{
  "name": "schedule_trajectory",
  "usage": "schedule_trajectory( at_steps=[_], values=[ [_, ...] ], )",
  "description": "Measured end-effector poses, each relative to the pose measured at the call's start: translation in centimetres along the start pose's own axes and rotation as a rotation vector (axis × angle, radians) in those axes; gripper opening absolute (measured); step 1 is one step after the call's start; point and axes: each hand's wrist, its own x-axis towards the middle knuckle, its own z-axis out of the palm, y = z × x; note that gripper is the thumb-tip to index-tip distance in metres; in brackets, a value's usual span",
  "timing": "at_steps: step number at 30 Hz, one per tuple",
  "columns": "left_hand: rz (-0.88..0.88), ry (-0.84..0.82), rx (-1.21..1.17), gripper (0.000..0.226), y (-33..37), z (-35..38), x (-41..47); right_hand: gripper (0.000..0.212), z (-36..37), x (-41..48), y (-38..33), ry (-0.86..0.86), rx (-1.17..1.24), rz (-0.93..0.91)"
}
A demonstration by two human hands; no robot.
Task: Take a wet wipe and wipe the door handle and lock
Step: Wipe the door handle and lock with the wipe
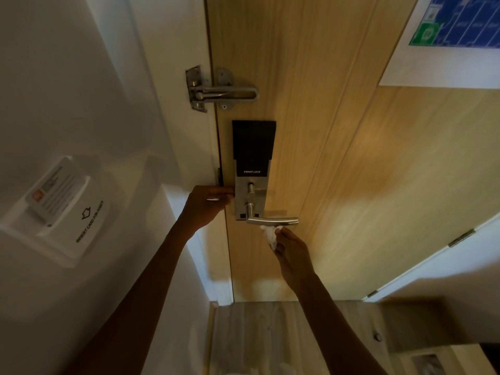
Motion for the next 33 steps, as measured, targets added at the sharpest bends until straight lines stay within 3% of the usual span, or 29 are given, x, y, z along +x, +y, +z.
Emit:
schedule_trajectory(
  at_steps=[4,9,14,17,26,33],
  values=[
    [-0.047,-0.006,-0.035,0.022,0.1,-0.3,0.2,0.02,2.3,-0.3,0.6,-0.098,-0.038,0.061],
    [-0.035,-0.026,-0.045,0.023,0.5,-0.3,0.3,0.021,2.0,0.2,0.7,-0.048,0.085,0.12],
    [-0.039,-0.035,-0.063,0.023,0.8,-0.3,0.4,0.012,3.1,0.1,0.8,-0.075,0.048,0.136],
    [-0.034,-0.04,-0.07,0.022,0.7,-0.2,0.3,0.019,3.4,0.1,1.6,-0.103,0.077,0.187],
    [-0.049,-0.016,-0.052,0.021,0.8,-0.2,0.3,0.017,3.4,0.8,0.4,-0.036,0.13,0.201],
    [0.009,-0.003,0.005,0.025,0.3,0.2,0.0,0.008,-0.9,0.6,-2.0,0.108,0.133,0.148]
  ],
)
